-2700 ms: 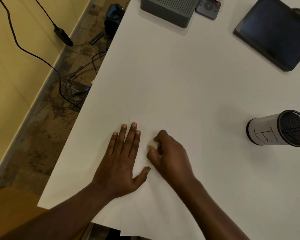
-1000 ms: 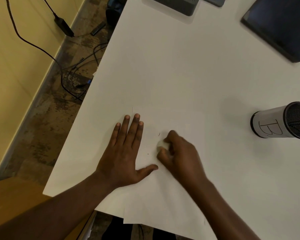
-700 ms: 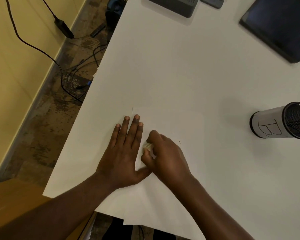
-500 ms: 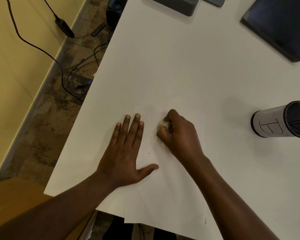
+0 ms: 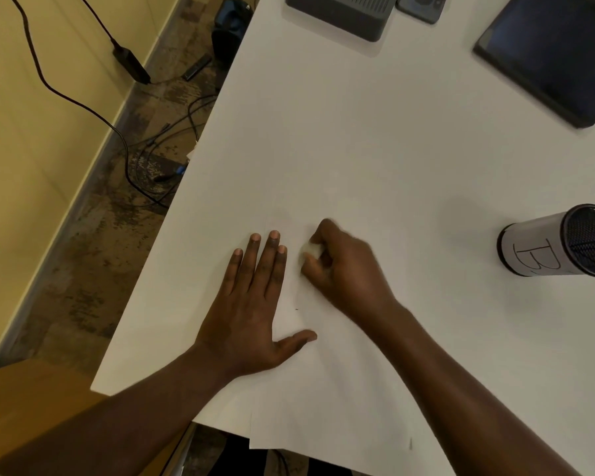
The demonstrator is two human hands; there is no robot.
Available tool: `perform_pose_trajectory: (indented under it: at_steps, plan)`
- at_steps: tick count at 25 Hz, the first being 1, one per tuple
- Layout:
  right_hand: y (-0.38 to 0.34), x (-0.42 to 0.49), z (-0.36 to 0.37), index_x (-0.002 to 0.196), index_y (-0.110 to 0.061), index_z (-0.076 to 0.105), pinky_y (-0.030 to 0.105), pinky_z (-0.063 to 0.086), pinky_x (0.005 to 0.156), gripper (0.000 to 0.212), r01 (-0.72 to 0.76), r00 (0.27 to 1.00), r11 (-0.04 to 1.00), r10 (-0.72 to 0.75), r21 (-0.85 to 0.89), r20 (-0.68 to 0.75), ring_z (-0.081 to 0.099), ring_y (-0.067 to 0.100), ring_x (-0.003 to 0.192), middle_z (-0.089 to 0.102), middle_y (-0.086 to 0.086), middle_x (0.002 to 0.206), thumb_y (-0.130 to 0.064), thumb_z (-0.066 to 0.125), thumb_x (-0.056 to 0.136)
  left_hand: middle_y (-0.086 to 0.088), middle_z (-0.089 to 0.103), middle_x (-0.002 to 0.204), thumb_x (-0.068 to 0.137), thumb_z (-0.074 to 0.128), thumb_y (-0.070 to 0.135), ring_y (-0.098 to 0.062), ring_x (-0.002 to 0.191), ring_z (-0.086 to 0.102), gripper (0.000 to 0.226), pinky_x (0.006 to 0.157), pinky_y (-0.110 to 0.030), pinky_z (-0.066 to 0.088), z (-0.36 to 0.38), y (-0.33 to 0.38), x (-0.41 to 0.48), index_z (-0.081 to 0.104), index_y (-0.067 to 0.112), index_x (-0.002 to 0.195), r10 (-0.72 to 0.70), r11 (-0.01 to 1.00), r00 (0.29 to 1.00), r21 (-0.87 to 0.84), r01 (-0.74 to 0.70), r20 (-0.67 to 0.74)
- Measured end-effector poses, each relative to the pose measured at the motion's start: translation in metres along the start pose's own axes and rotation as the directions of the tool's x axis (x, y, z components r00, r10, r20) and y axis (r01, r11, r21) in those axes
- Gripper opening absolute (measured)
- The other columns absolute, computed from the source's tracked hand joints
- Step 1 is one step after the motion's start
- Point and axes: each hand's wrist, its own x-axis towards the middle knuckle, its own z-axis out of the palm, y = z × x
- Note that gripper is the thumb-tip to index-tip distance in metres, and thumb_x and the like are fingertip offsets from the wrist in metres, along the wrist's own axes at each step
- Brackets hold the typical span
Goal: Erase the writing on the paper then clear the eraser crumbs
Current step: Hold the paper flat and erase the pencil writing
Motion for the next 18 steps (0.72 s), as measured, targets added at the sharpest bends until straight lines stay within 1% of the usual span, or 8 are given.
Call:
perform_pose_trajectory:
  at_steps: [2, 5, 6, 10, 12, 15, 16, 18]
  plan:
    - [0.003, 0.001, -0.001, 0.096, -0.016, 0.050, 0.026, 0.040, 0.053, 0.014, 0.013, 0.999, 1.000, -0.012, -0.018, 0.042, 0.050, 0.013, 0.062, 0.054, -0.002, 0.073, -0.023, 0.061, 0.091, -0.018, -0.005, 0.175, 0.088, 0.032, 0.089, -0.036, 0.163, -0.005, 0.119, 0.130, -0.057, 0.017, 0.001, 0.000, 0.001, 0.004, 0.002, 0.165, 0.000, 1.000, 1.000, 0.001, 0.000, -0.002]
    - [0.014, 0.018, -0.018, 0.094, -0.018, 0.049, 0.026, 0.036, 0.053, 0.013, -0.114, 0.991, 0.993, 0.112, -0.025, -0.072, 0.050, 0.014, 0.062, 0.052, -0.003, 0.071, -0.023, 0.060, 0.090, -0.018, -0.005, 0.175, 0.088, 0.032, 0.089, -0.036, 0.163, -0.005, 0.120, 0.130, -0.058, 0.018, 0.000, 0.000, 0.000, 0.003, 0.002, 0.165, -0.002, 1.000, 1.000, 0.001, 0.002, 0.002]
    - [0.012, 0.013, -0.019, 0.095, -0.018, 0.049, 0.027, 0.037, 0.054, 0.014, -0.107, 0.993, 0.994, 0.106, -0.021, -0.058, 0.051, 0.015, 0.062, 0.053, -0.004, 0.072, -0.023, 0.061, 0.089, -0.018, -0.004, 0.175, 0.088, 0.032, 0.089, -0.037, 0.163, -0.004, 0.120, 0.130, -0.058, 0.018, 0.000, 0.000, 0.000, 0.004, 0.001, 0.165, 0.000, 1.000, 1.000, -0.002, 0.000, -0.002]
    - [-0.017, -0.045, 0.002, 0.090, -0.022, 0.044, 0.030, 0.040, 0.055, 0.018, 0.069, 0.976, 0.997, -0.064, -0.017, 0.207, 0.050, 0.015, 0.064, 0.052, -0.006, 0.074, -0.023, 0.062, 0.086, -0.018, -0.005, 0.175, 0.089, 0.032, 0.086, -0.037, 0.163, -0.005, 0.117, 0.130, -0.058, 0.016, 0.000, -0.002, 0.001, 0.004, 0.001, 0.165, 0.018, 1.000, 1.000, -0.017, -0.018, -0.009]
    - [-0.001, -0.034, -0.006, 0.088, -0.023, 0.042, 0.029, 0.039, 0.054, 0.021, 0.007, 0.985, 0.999, 0.003, -0.052, 0.172, 0.049, 0.015, 0.063, 0.051, -0.006, 0.073, -0.025, 0.063, 0.086, -0.018, -0.005, 0.175, 0.088, 0.033, 0.088, -0.036, 0.163, -0.005, 0.119, 0.130, -0.057, 0.016, 0.001, -0.001, 0.000, 0.004, 0.002, 0.165, 0.005, 1.000, 1.000, -0.003, -0.005, -0.004]
    - [0.014, -0.014, -0.019, 0.088, -0.020, 0.045, 0.028, 0.036, 0.052, 0.021, -0.151, 0.989, 0.987, 0.151, -0.061, -0.004, 0.049, 0.016, 0.060, 0.051, -0.006, 0.069, -0.025, 0.065, 0.084, -0.018, -0.004, 0.175, 0.087, 0.034, 0.089, -0.037, 0.163, -0.004, 0.121, 0.130, -0.057, 0.017, 0.000, -0.001, 0.000, 0.004, 0.002, 0.165, -0.001, 1.000, 1.000, -0.001, 0.001, -0.003]
    - [0.009, -0.018, -0.015, 0.089, -0.020, 0.046, 0.028, 0.035, 0.052, 0.021, -0.146, 0.989, 0.988, 0.146, -0.046, -0.010, 0.049, 0.017, 0.060, 0.050, -0.006, 0.069, -0.025, 0.065, 0.084, -0.018, -0.004, 0.175, 0.087, 0.034, 0.088, -0.037, 0.163, -0.004, 0.120, 0.130, -0.057, 0.017, 0.001, -0.001, 0.000, 0.004, 0.001, 0.165, 0.001, 1.000, 1.000, -0.003, -0.001, -0.002]
    - [-0.012, -0.045, 0.004, 0.091, -0.020, 0.046, 0.028, 0.036, 0.055, 0.020, -0.033, 0.995, 0.999, 0.036, -0.033, 0.091, 0.048, 0.017, 0.063, 0.050, -0.007, 0.072, -0.025, 0.064, 0.085, -0.018, -0.004, 0.175, 0.088, 0.035, 0.086, -0.037, 0.163, -0.004, 0.118, 0.130, -0.058, 0.017, 0.001, -0.002, 0.000, 0.004, 0.001, 0.165, 0.006, 1.000, 1.000, -0.006, -0.006, -0.005]
